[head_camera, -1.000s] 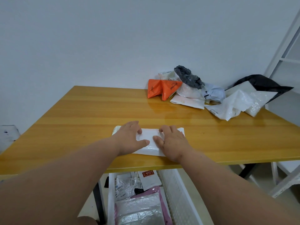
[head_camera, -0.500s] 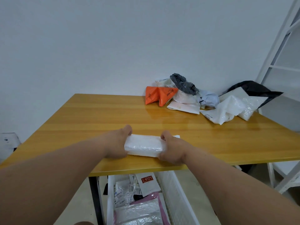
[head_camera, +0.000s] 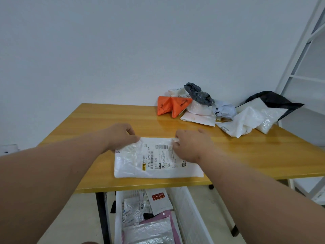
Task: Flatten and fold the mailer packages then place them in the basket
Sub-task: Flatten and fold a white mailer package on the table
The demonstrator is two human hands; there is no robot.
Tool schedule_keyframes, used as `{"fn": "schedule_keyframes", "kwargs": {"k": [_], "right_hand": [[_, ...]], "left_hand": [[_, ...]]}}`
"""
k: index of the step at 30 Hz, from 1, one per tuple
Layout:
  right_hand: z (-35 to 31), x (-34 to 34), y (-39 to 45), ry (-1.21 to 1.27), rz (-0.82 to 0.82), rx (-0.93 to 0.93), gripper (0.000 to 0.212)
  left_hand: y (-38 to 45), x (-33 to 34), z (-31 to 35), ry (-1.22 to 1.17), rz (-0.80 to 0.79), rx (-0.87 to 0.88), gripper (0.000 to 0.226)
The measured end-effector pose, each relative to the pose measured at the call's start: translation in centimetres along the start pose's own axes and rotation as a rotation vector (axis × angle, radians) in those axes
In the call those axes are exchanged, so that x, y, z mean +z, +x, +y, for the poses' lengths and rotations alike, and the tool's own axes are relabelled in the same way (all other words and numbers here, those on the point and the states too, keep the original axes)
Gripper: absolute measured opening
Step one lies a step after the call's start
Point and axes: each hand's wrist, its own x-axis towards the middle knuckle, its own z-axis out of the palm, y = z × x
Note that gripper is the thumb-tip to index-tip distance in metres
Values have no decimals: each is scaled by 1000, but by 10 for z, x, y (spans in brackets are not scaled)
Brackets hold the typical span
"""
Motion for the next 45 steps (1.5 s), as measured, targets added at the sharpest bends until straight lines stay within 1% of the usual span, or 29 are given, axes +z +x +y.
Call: {"fn": "schedule_keyframes", "kwargs": {"k": [3,6,9,11,13,14,16,18,22,27,38,40,43,45], "right_hand": [[-8,25,0,2,-30,-27,44],[-17,44,-1,79,-68,-45,51],[-24,57,0,198,-176,-18,60],[-25,62,1,208,-213,-9,62],[-24,64,3,194,-217,-16,62],[-23,65,4,186,-218,-23,61],[-23,67,7,181,-215,-35,60],[-22,72,9,187,-200,-37,61],[-22,79,12,192,-145,-39,61],[-22,82,8,176,-96,-43,58],[-24,83,5,189,-70,-17,57],[-25,82,4,178,-76,-8,57],[-27,81,1,154,-80,8,57],[-28,80,0,150,-70,24,56]], "left_hand": [[4,14,-14,369,78,-11,39],[9,33,-19,488,70,41,41],[9,56,-18,629,5,77,50],[7,66,-16,750,-11,124,55],[4,69,-15,814,11,218,55],[4,71,-15,816,8,266,54],[6,71,-15,765,-41,302,53],[7,72,-17,701,-81,292,55],[9,76,-23,641,-85,268,59],[7,77,-23,656,-88,269,59],[5,77,-24,653,-84,285,63],[5,78,-25,664,-83,294,72],[2,76,-26,641,-72,304,101],[-2,75,-25,636,-20,318,116]]}}
